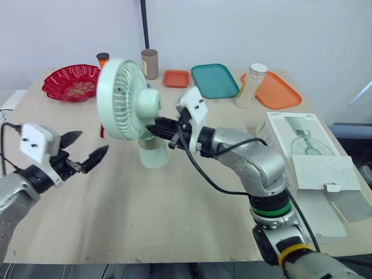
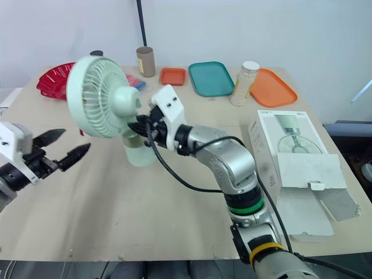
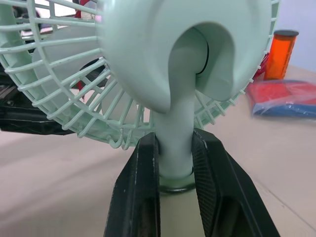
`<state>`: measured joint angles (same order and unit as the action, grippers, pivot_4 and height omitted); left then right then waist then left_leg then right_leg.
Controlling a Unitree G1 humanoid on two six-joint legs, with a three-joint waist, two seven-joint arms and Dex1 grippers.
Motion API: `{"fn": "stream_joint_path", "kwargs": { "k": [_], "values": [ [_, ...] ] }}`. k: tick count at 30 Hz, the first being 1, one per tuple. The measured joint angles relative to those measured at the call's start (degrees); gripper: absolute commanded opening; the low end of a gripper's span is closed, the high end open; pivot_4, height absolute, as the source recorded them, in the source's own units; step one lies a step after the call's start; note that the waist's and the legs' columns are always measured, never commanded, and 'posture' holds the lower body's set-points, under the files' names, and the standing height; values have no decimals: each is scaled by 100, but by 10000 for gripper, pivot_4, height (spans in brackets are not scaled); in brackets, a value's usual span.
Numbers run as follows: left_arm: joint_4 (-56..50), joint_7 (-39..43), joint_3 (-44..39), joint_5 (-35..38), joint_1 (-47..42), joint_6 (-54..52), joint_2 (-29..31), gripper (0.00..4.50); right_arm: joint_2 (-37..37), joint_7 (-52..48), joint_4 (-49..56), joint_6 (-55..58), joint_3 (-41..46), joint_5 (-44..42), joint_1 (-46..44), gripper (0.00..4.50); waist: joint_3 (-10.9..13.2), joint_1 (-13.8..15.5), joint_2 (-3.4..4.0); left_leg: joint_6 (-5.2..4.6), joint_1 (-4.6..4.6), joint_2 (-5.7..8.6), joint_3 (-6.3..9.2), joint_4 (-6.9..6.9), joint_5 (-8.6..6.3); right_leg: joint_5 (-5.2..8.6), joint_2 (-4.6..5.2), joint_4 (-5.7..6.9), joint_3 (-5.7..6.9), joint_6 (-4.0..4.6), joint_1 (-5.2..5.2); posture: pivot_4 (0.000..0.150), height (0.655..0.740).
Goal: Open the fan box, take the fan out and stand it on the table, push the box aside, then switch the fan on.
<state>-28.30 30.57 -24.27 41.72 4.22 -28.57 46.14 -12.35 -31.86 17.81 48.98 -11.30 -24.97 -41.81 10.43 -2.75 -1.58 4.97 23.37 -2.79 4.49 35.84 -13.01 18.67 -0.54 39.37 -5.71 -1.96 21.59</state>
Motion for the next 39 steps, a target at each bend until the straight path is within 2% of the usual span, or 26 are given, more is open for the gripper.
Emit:
{"fn": "stream_joint_path", "kwargs": {
  "k": [8,11,15,27,32,39],
  "values": [
    [998,1556,697,-639,-429,631,196,44875,-383,-496,197,-379,41,-107,338,3440,1,-20,2,0,0,-9,-6,-2,0,-5,-8,3,-2,8,8,1500,7400],
    [1357,2063,1228,-999,-639,969,160,44875,-448,-769,296,-676,99,-274,539,3440,1,-18,2,-1,0,-9,-9,-2,0,-4,-7,3,-2,8,7,1500,7400],
    [1558,2243,1554,-1215,-780,1140,-66,44875,-544,-956,333,-806,101,-333,801,3440,0,-4,1,-1,1,-9,-8,2,0,-5,-8,5,-3,7,7,1500,7400],
    [1663,2787,1615,-1400,-846,1311,-86,44875,-776,-1447,457,-1410,62,-376,1318,3440,1,-5,1,-2,0,-10,-8,3,0,-5,-9,8,-2,7,6,1500,7400],
    [1762,2989,1889,-1488,-977,1312,-93,44875,-890,-1678,429,-2036,-235,-31,1680,3440,1,-9,1,-2,-1,-10,-8,5,0,-5,-9,11,-3,7,6,1500,7400],
    [1836,3100,2041,-1536,-1131,1312,-222,44875,-907,-1708,420,-2328,-237,105,1734,3440,0,-1,0,-2,-1,-10,-5,14,0,-5,-10,19,0,7,4,1500,7400]
  ]
}}
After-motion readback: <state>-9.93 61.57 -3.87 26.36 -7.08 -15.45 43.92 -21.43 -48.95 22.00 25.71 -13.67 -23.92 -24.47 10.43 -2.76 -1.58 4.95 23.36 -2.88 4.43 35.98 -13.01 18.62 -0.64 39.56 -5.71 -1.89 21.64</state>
